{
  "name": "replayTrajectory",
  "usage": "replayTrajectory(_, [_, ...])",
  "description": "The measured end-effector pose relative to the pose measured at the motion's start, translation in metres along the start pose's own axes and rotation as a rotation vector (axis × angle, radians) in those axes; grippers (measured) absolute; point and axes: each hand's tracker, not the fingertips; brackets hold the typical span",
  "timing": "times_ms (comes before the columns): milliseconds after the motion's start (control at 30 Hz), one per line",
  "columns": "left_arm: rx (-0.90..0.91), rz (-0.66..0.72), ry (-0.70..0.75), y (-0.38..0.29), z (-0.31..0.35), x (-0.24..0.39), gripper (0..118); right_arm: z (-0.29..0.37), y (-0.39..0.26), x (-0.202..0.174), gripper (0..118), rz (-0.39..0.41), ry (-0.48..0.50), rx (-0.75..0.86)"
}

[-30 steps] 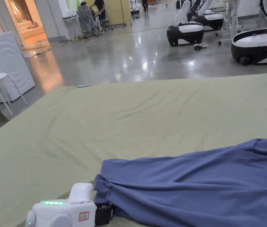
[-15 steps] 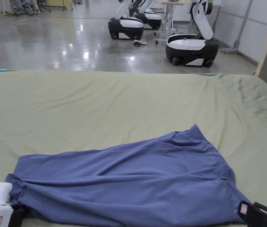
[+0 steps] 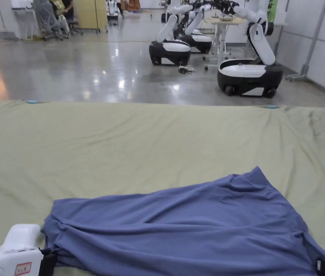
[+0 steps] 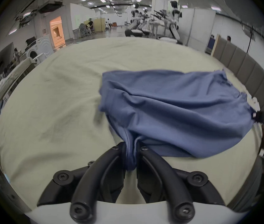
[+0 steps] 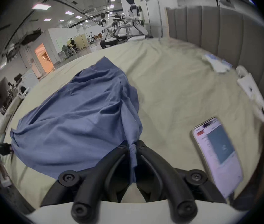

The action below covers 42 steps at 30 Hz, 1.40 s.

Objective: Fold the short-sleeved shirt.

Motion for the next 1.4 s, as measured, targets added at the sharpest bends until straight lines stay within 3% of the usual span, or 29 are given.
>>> replayTrajectory(133, [0.04, 0.011, -0.056, -0.013, 0.042, -0.006, 10, 0.042, -0.003, 0.011, 6, -0.074, 0.066, 0.064])
replayTrajectory(233, [0.047, -0.012, -0.076, -0.037, 0.069, -0.009, 10, 0.074, -0.024, 0.015, 6, -0.103, 0.048, 0.068])
replayTrajectory(333, [0.015, 0.003, -0.075, -0.061, 0.083, -0.019, 10, 0.085, -0.05, 0.027, 6, -0.082, 0.0, 0.048])
replayTrajectory(467, [-0.009, 0.064, -0.104, -0.087, 0.092, -0.033, 10, 0.098, -0.077, 0.038, 6, -0.125, 0.019, 0.009])
replayTrajectory(600, [-0.027, 0.051, -0.099, -0.1, 0.087, -0.032, 10, 0.092, -0.093, 0.035, 6, -0.101, 0.005, -0.012])
replayTrajectory(667, [-0.014, 0.065, -0.089, -0.101, 0.085, -0.031, 19, 0.085, -0.097, 0.036, 6, -0.087, 0.011, -0.032])
replayTrajectory(700, [-0.019, 0.063, -0.062, -0.1, 0.085, -0.031, 30, 0.086, -0.096, 0.032, 10, -0.086, 0.013, -0.035])
replayTrajectory(733, [0.015, 0.059, -0.041, -0.102, 0.088, -0.031, 46, 0.085, -0.097, 0.032, 26, -0.083, 0.01, -0.03])
replayTrajectory(800, [0.075, 0.054, -0.034, -0.101, 0.1, -0.032, 63, 0.089, -0.097, 0.033, 79, -0.07, 0.009, -0.004])
replayTrajectory(833, [0.139, 0.058, -0.047, -0.1, 0.111, -0.032, 64, 0.095, -0.096, 0.031, 91, -0.062, 0.025, 0.023])
replayTrajectory(1033, [0.468, -0.005, -0.045, -0.093, 0.184, -0.004, 64, 0.141, -0.084, 0.007, 90, 0.004, 0.146, 0.275])
replayTrajectory(1167, [0.597, -0.027, -0.067, -0.092, 0.211, 0.022, 64, 0.165, -0.077, -0.024, 90, 0.04, 0.233, 0.389])
replayTrajectory(1233, [0.635, -0.003, -0.073, -0.092, 0.219, 0.032, 64, 0.172, -0.076, -0.042, 89, 0.083, 0.227, 0.415])
replayTrajectory(1367, [0.685, -0.005, -0.114, -0.097, 0.23, 0.046, 57, 0.185, -0.073, -0.069, 77, 0.219, 0.22, 0.455])
replayTrajectory(1400, [0.711, -0.012, -0.083, -0.098, 0.232, 0.053, 51, 0.188, -0.074, -0.075, 67, 0.233, 0.226, 0.461])
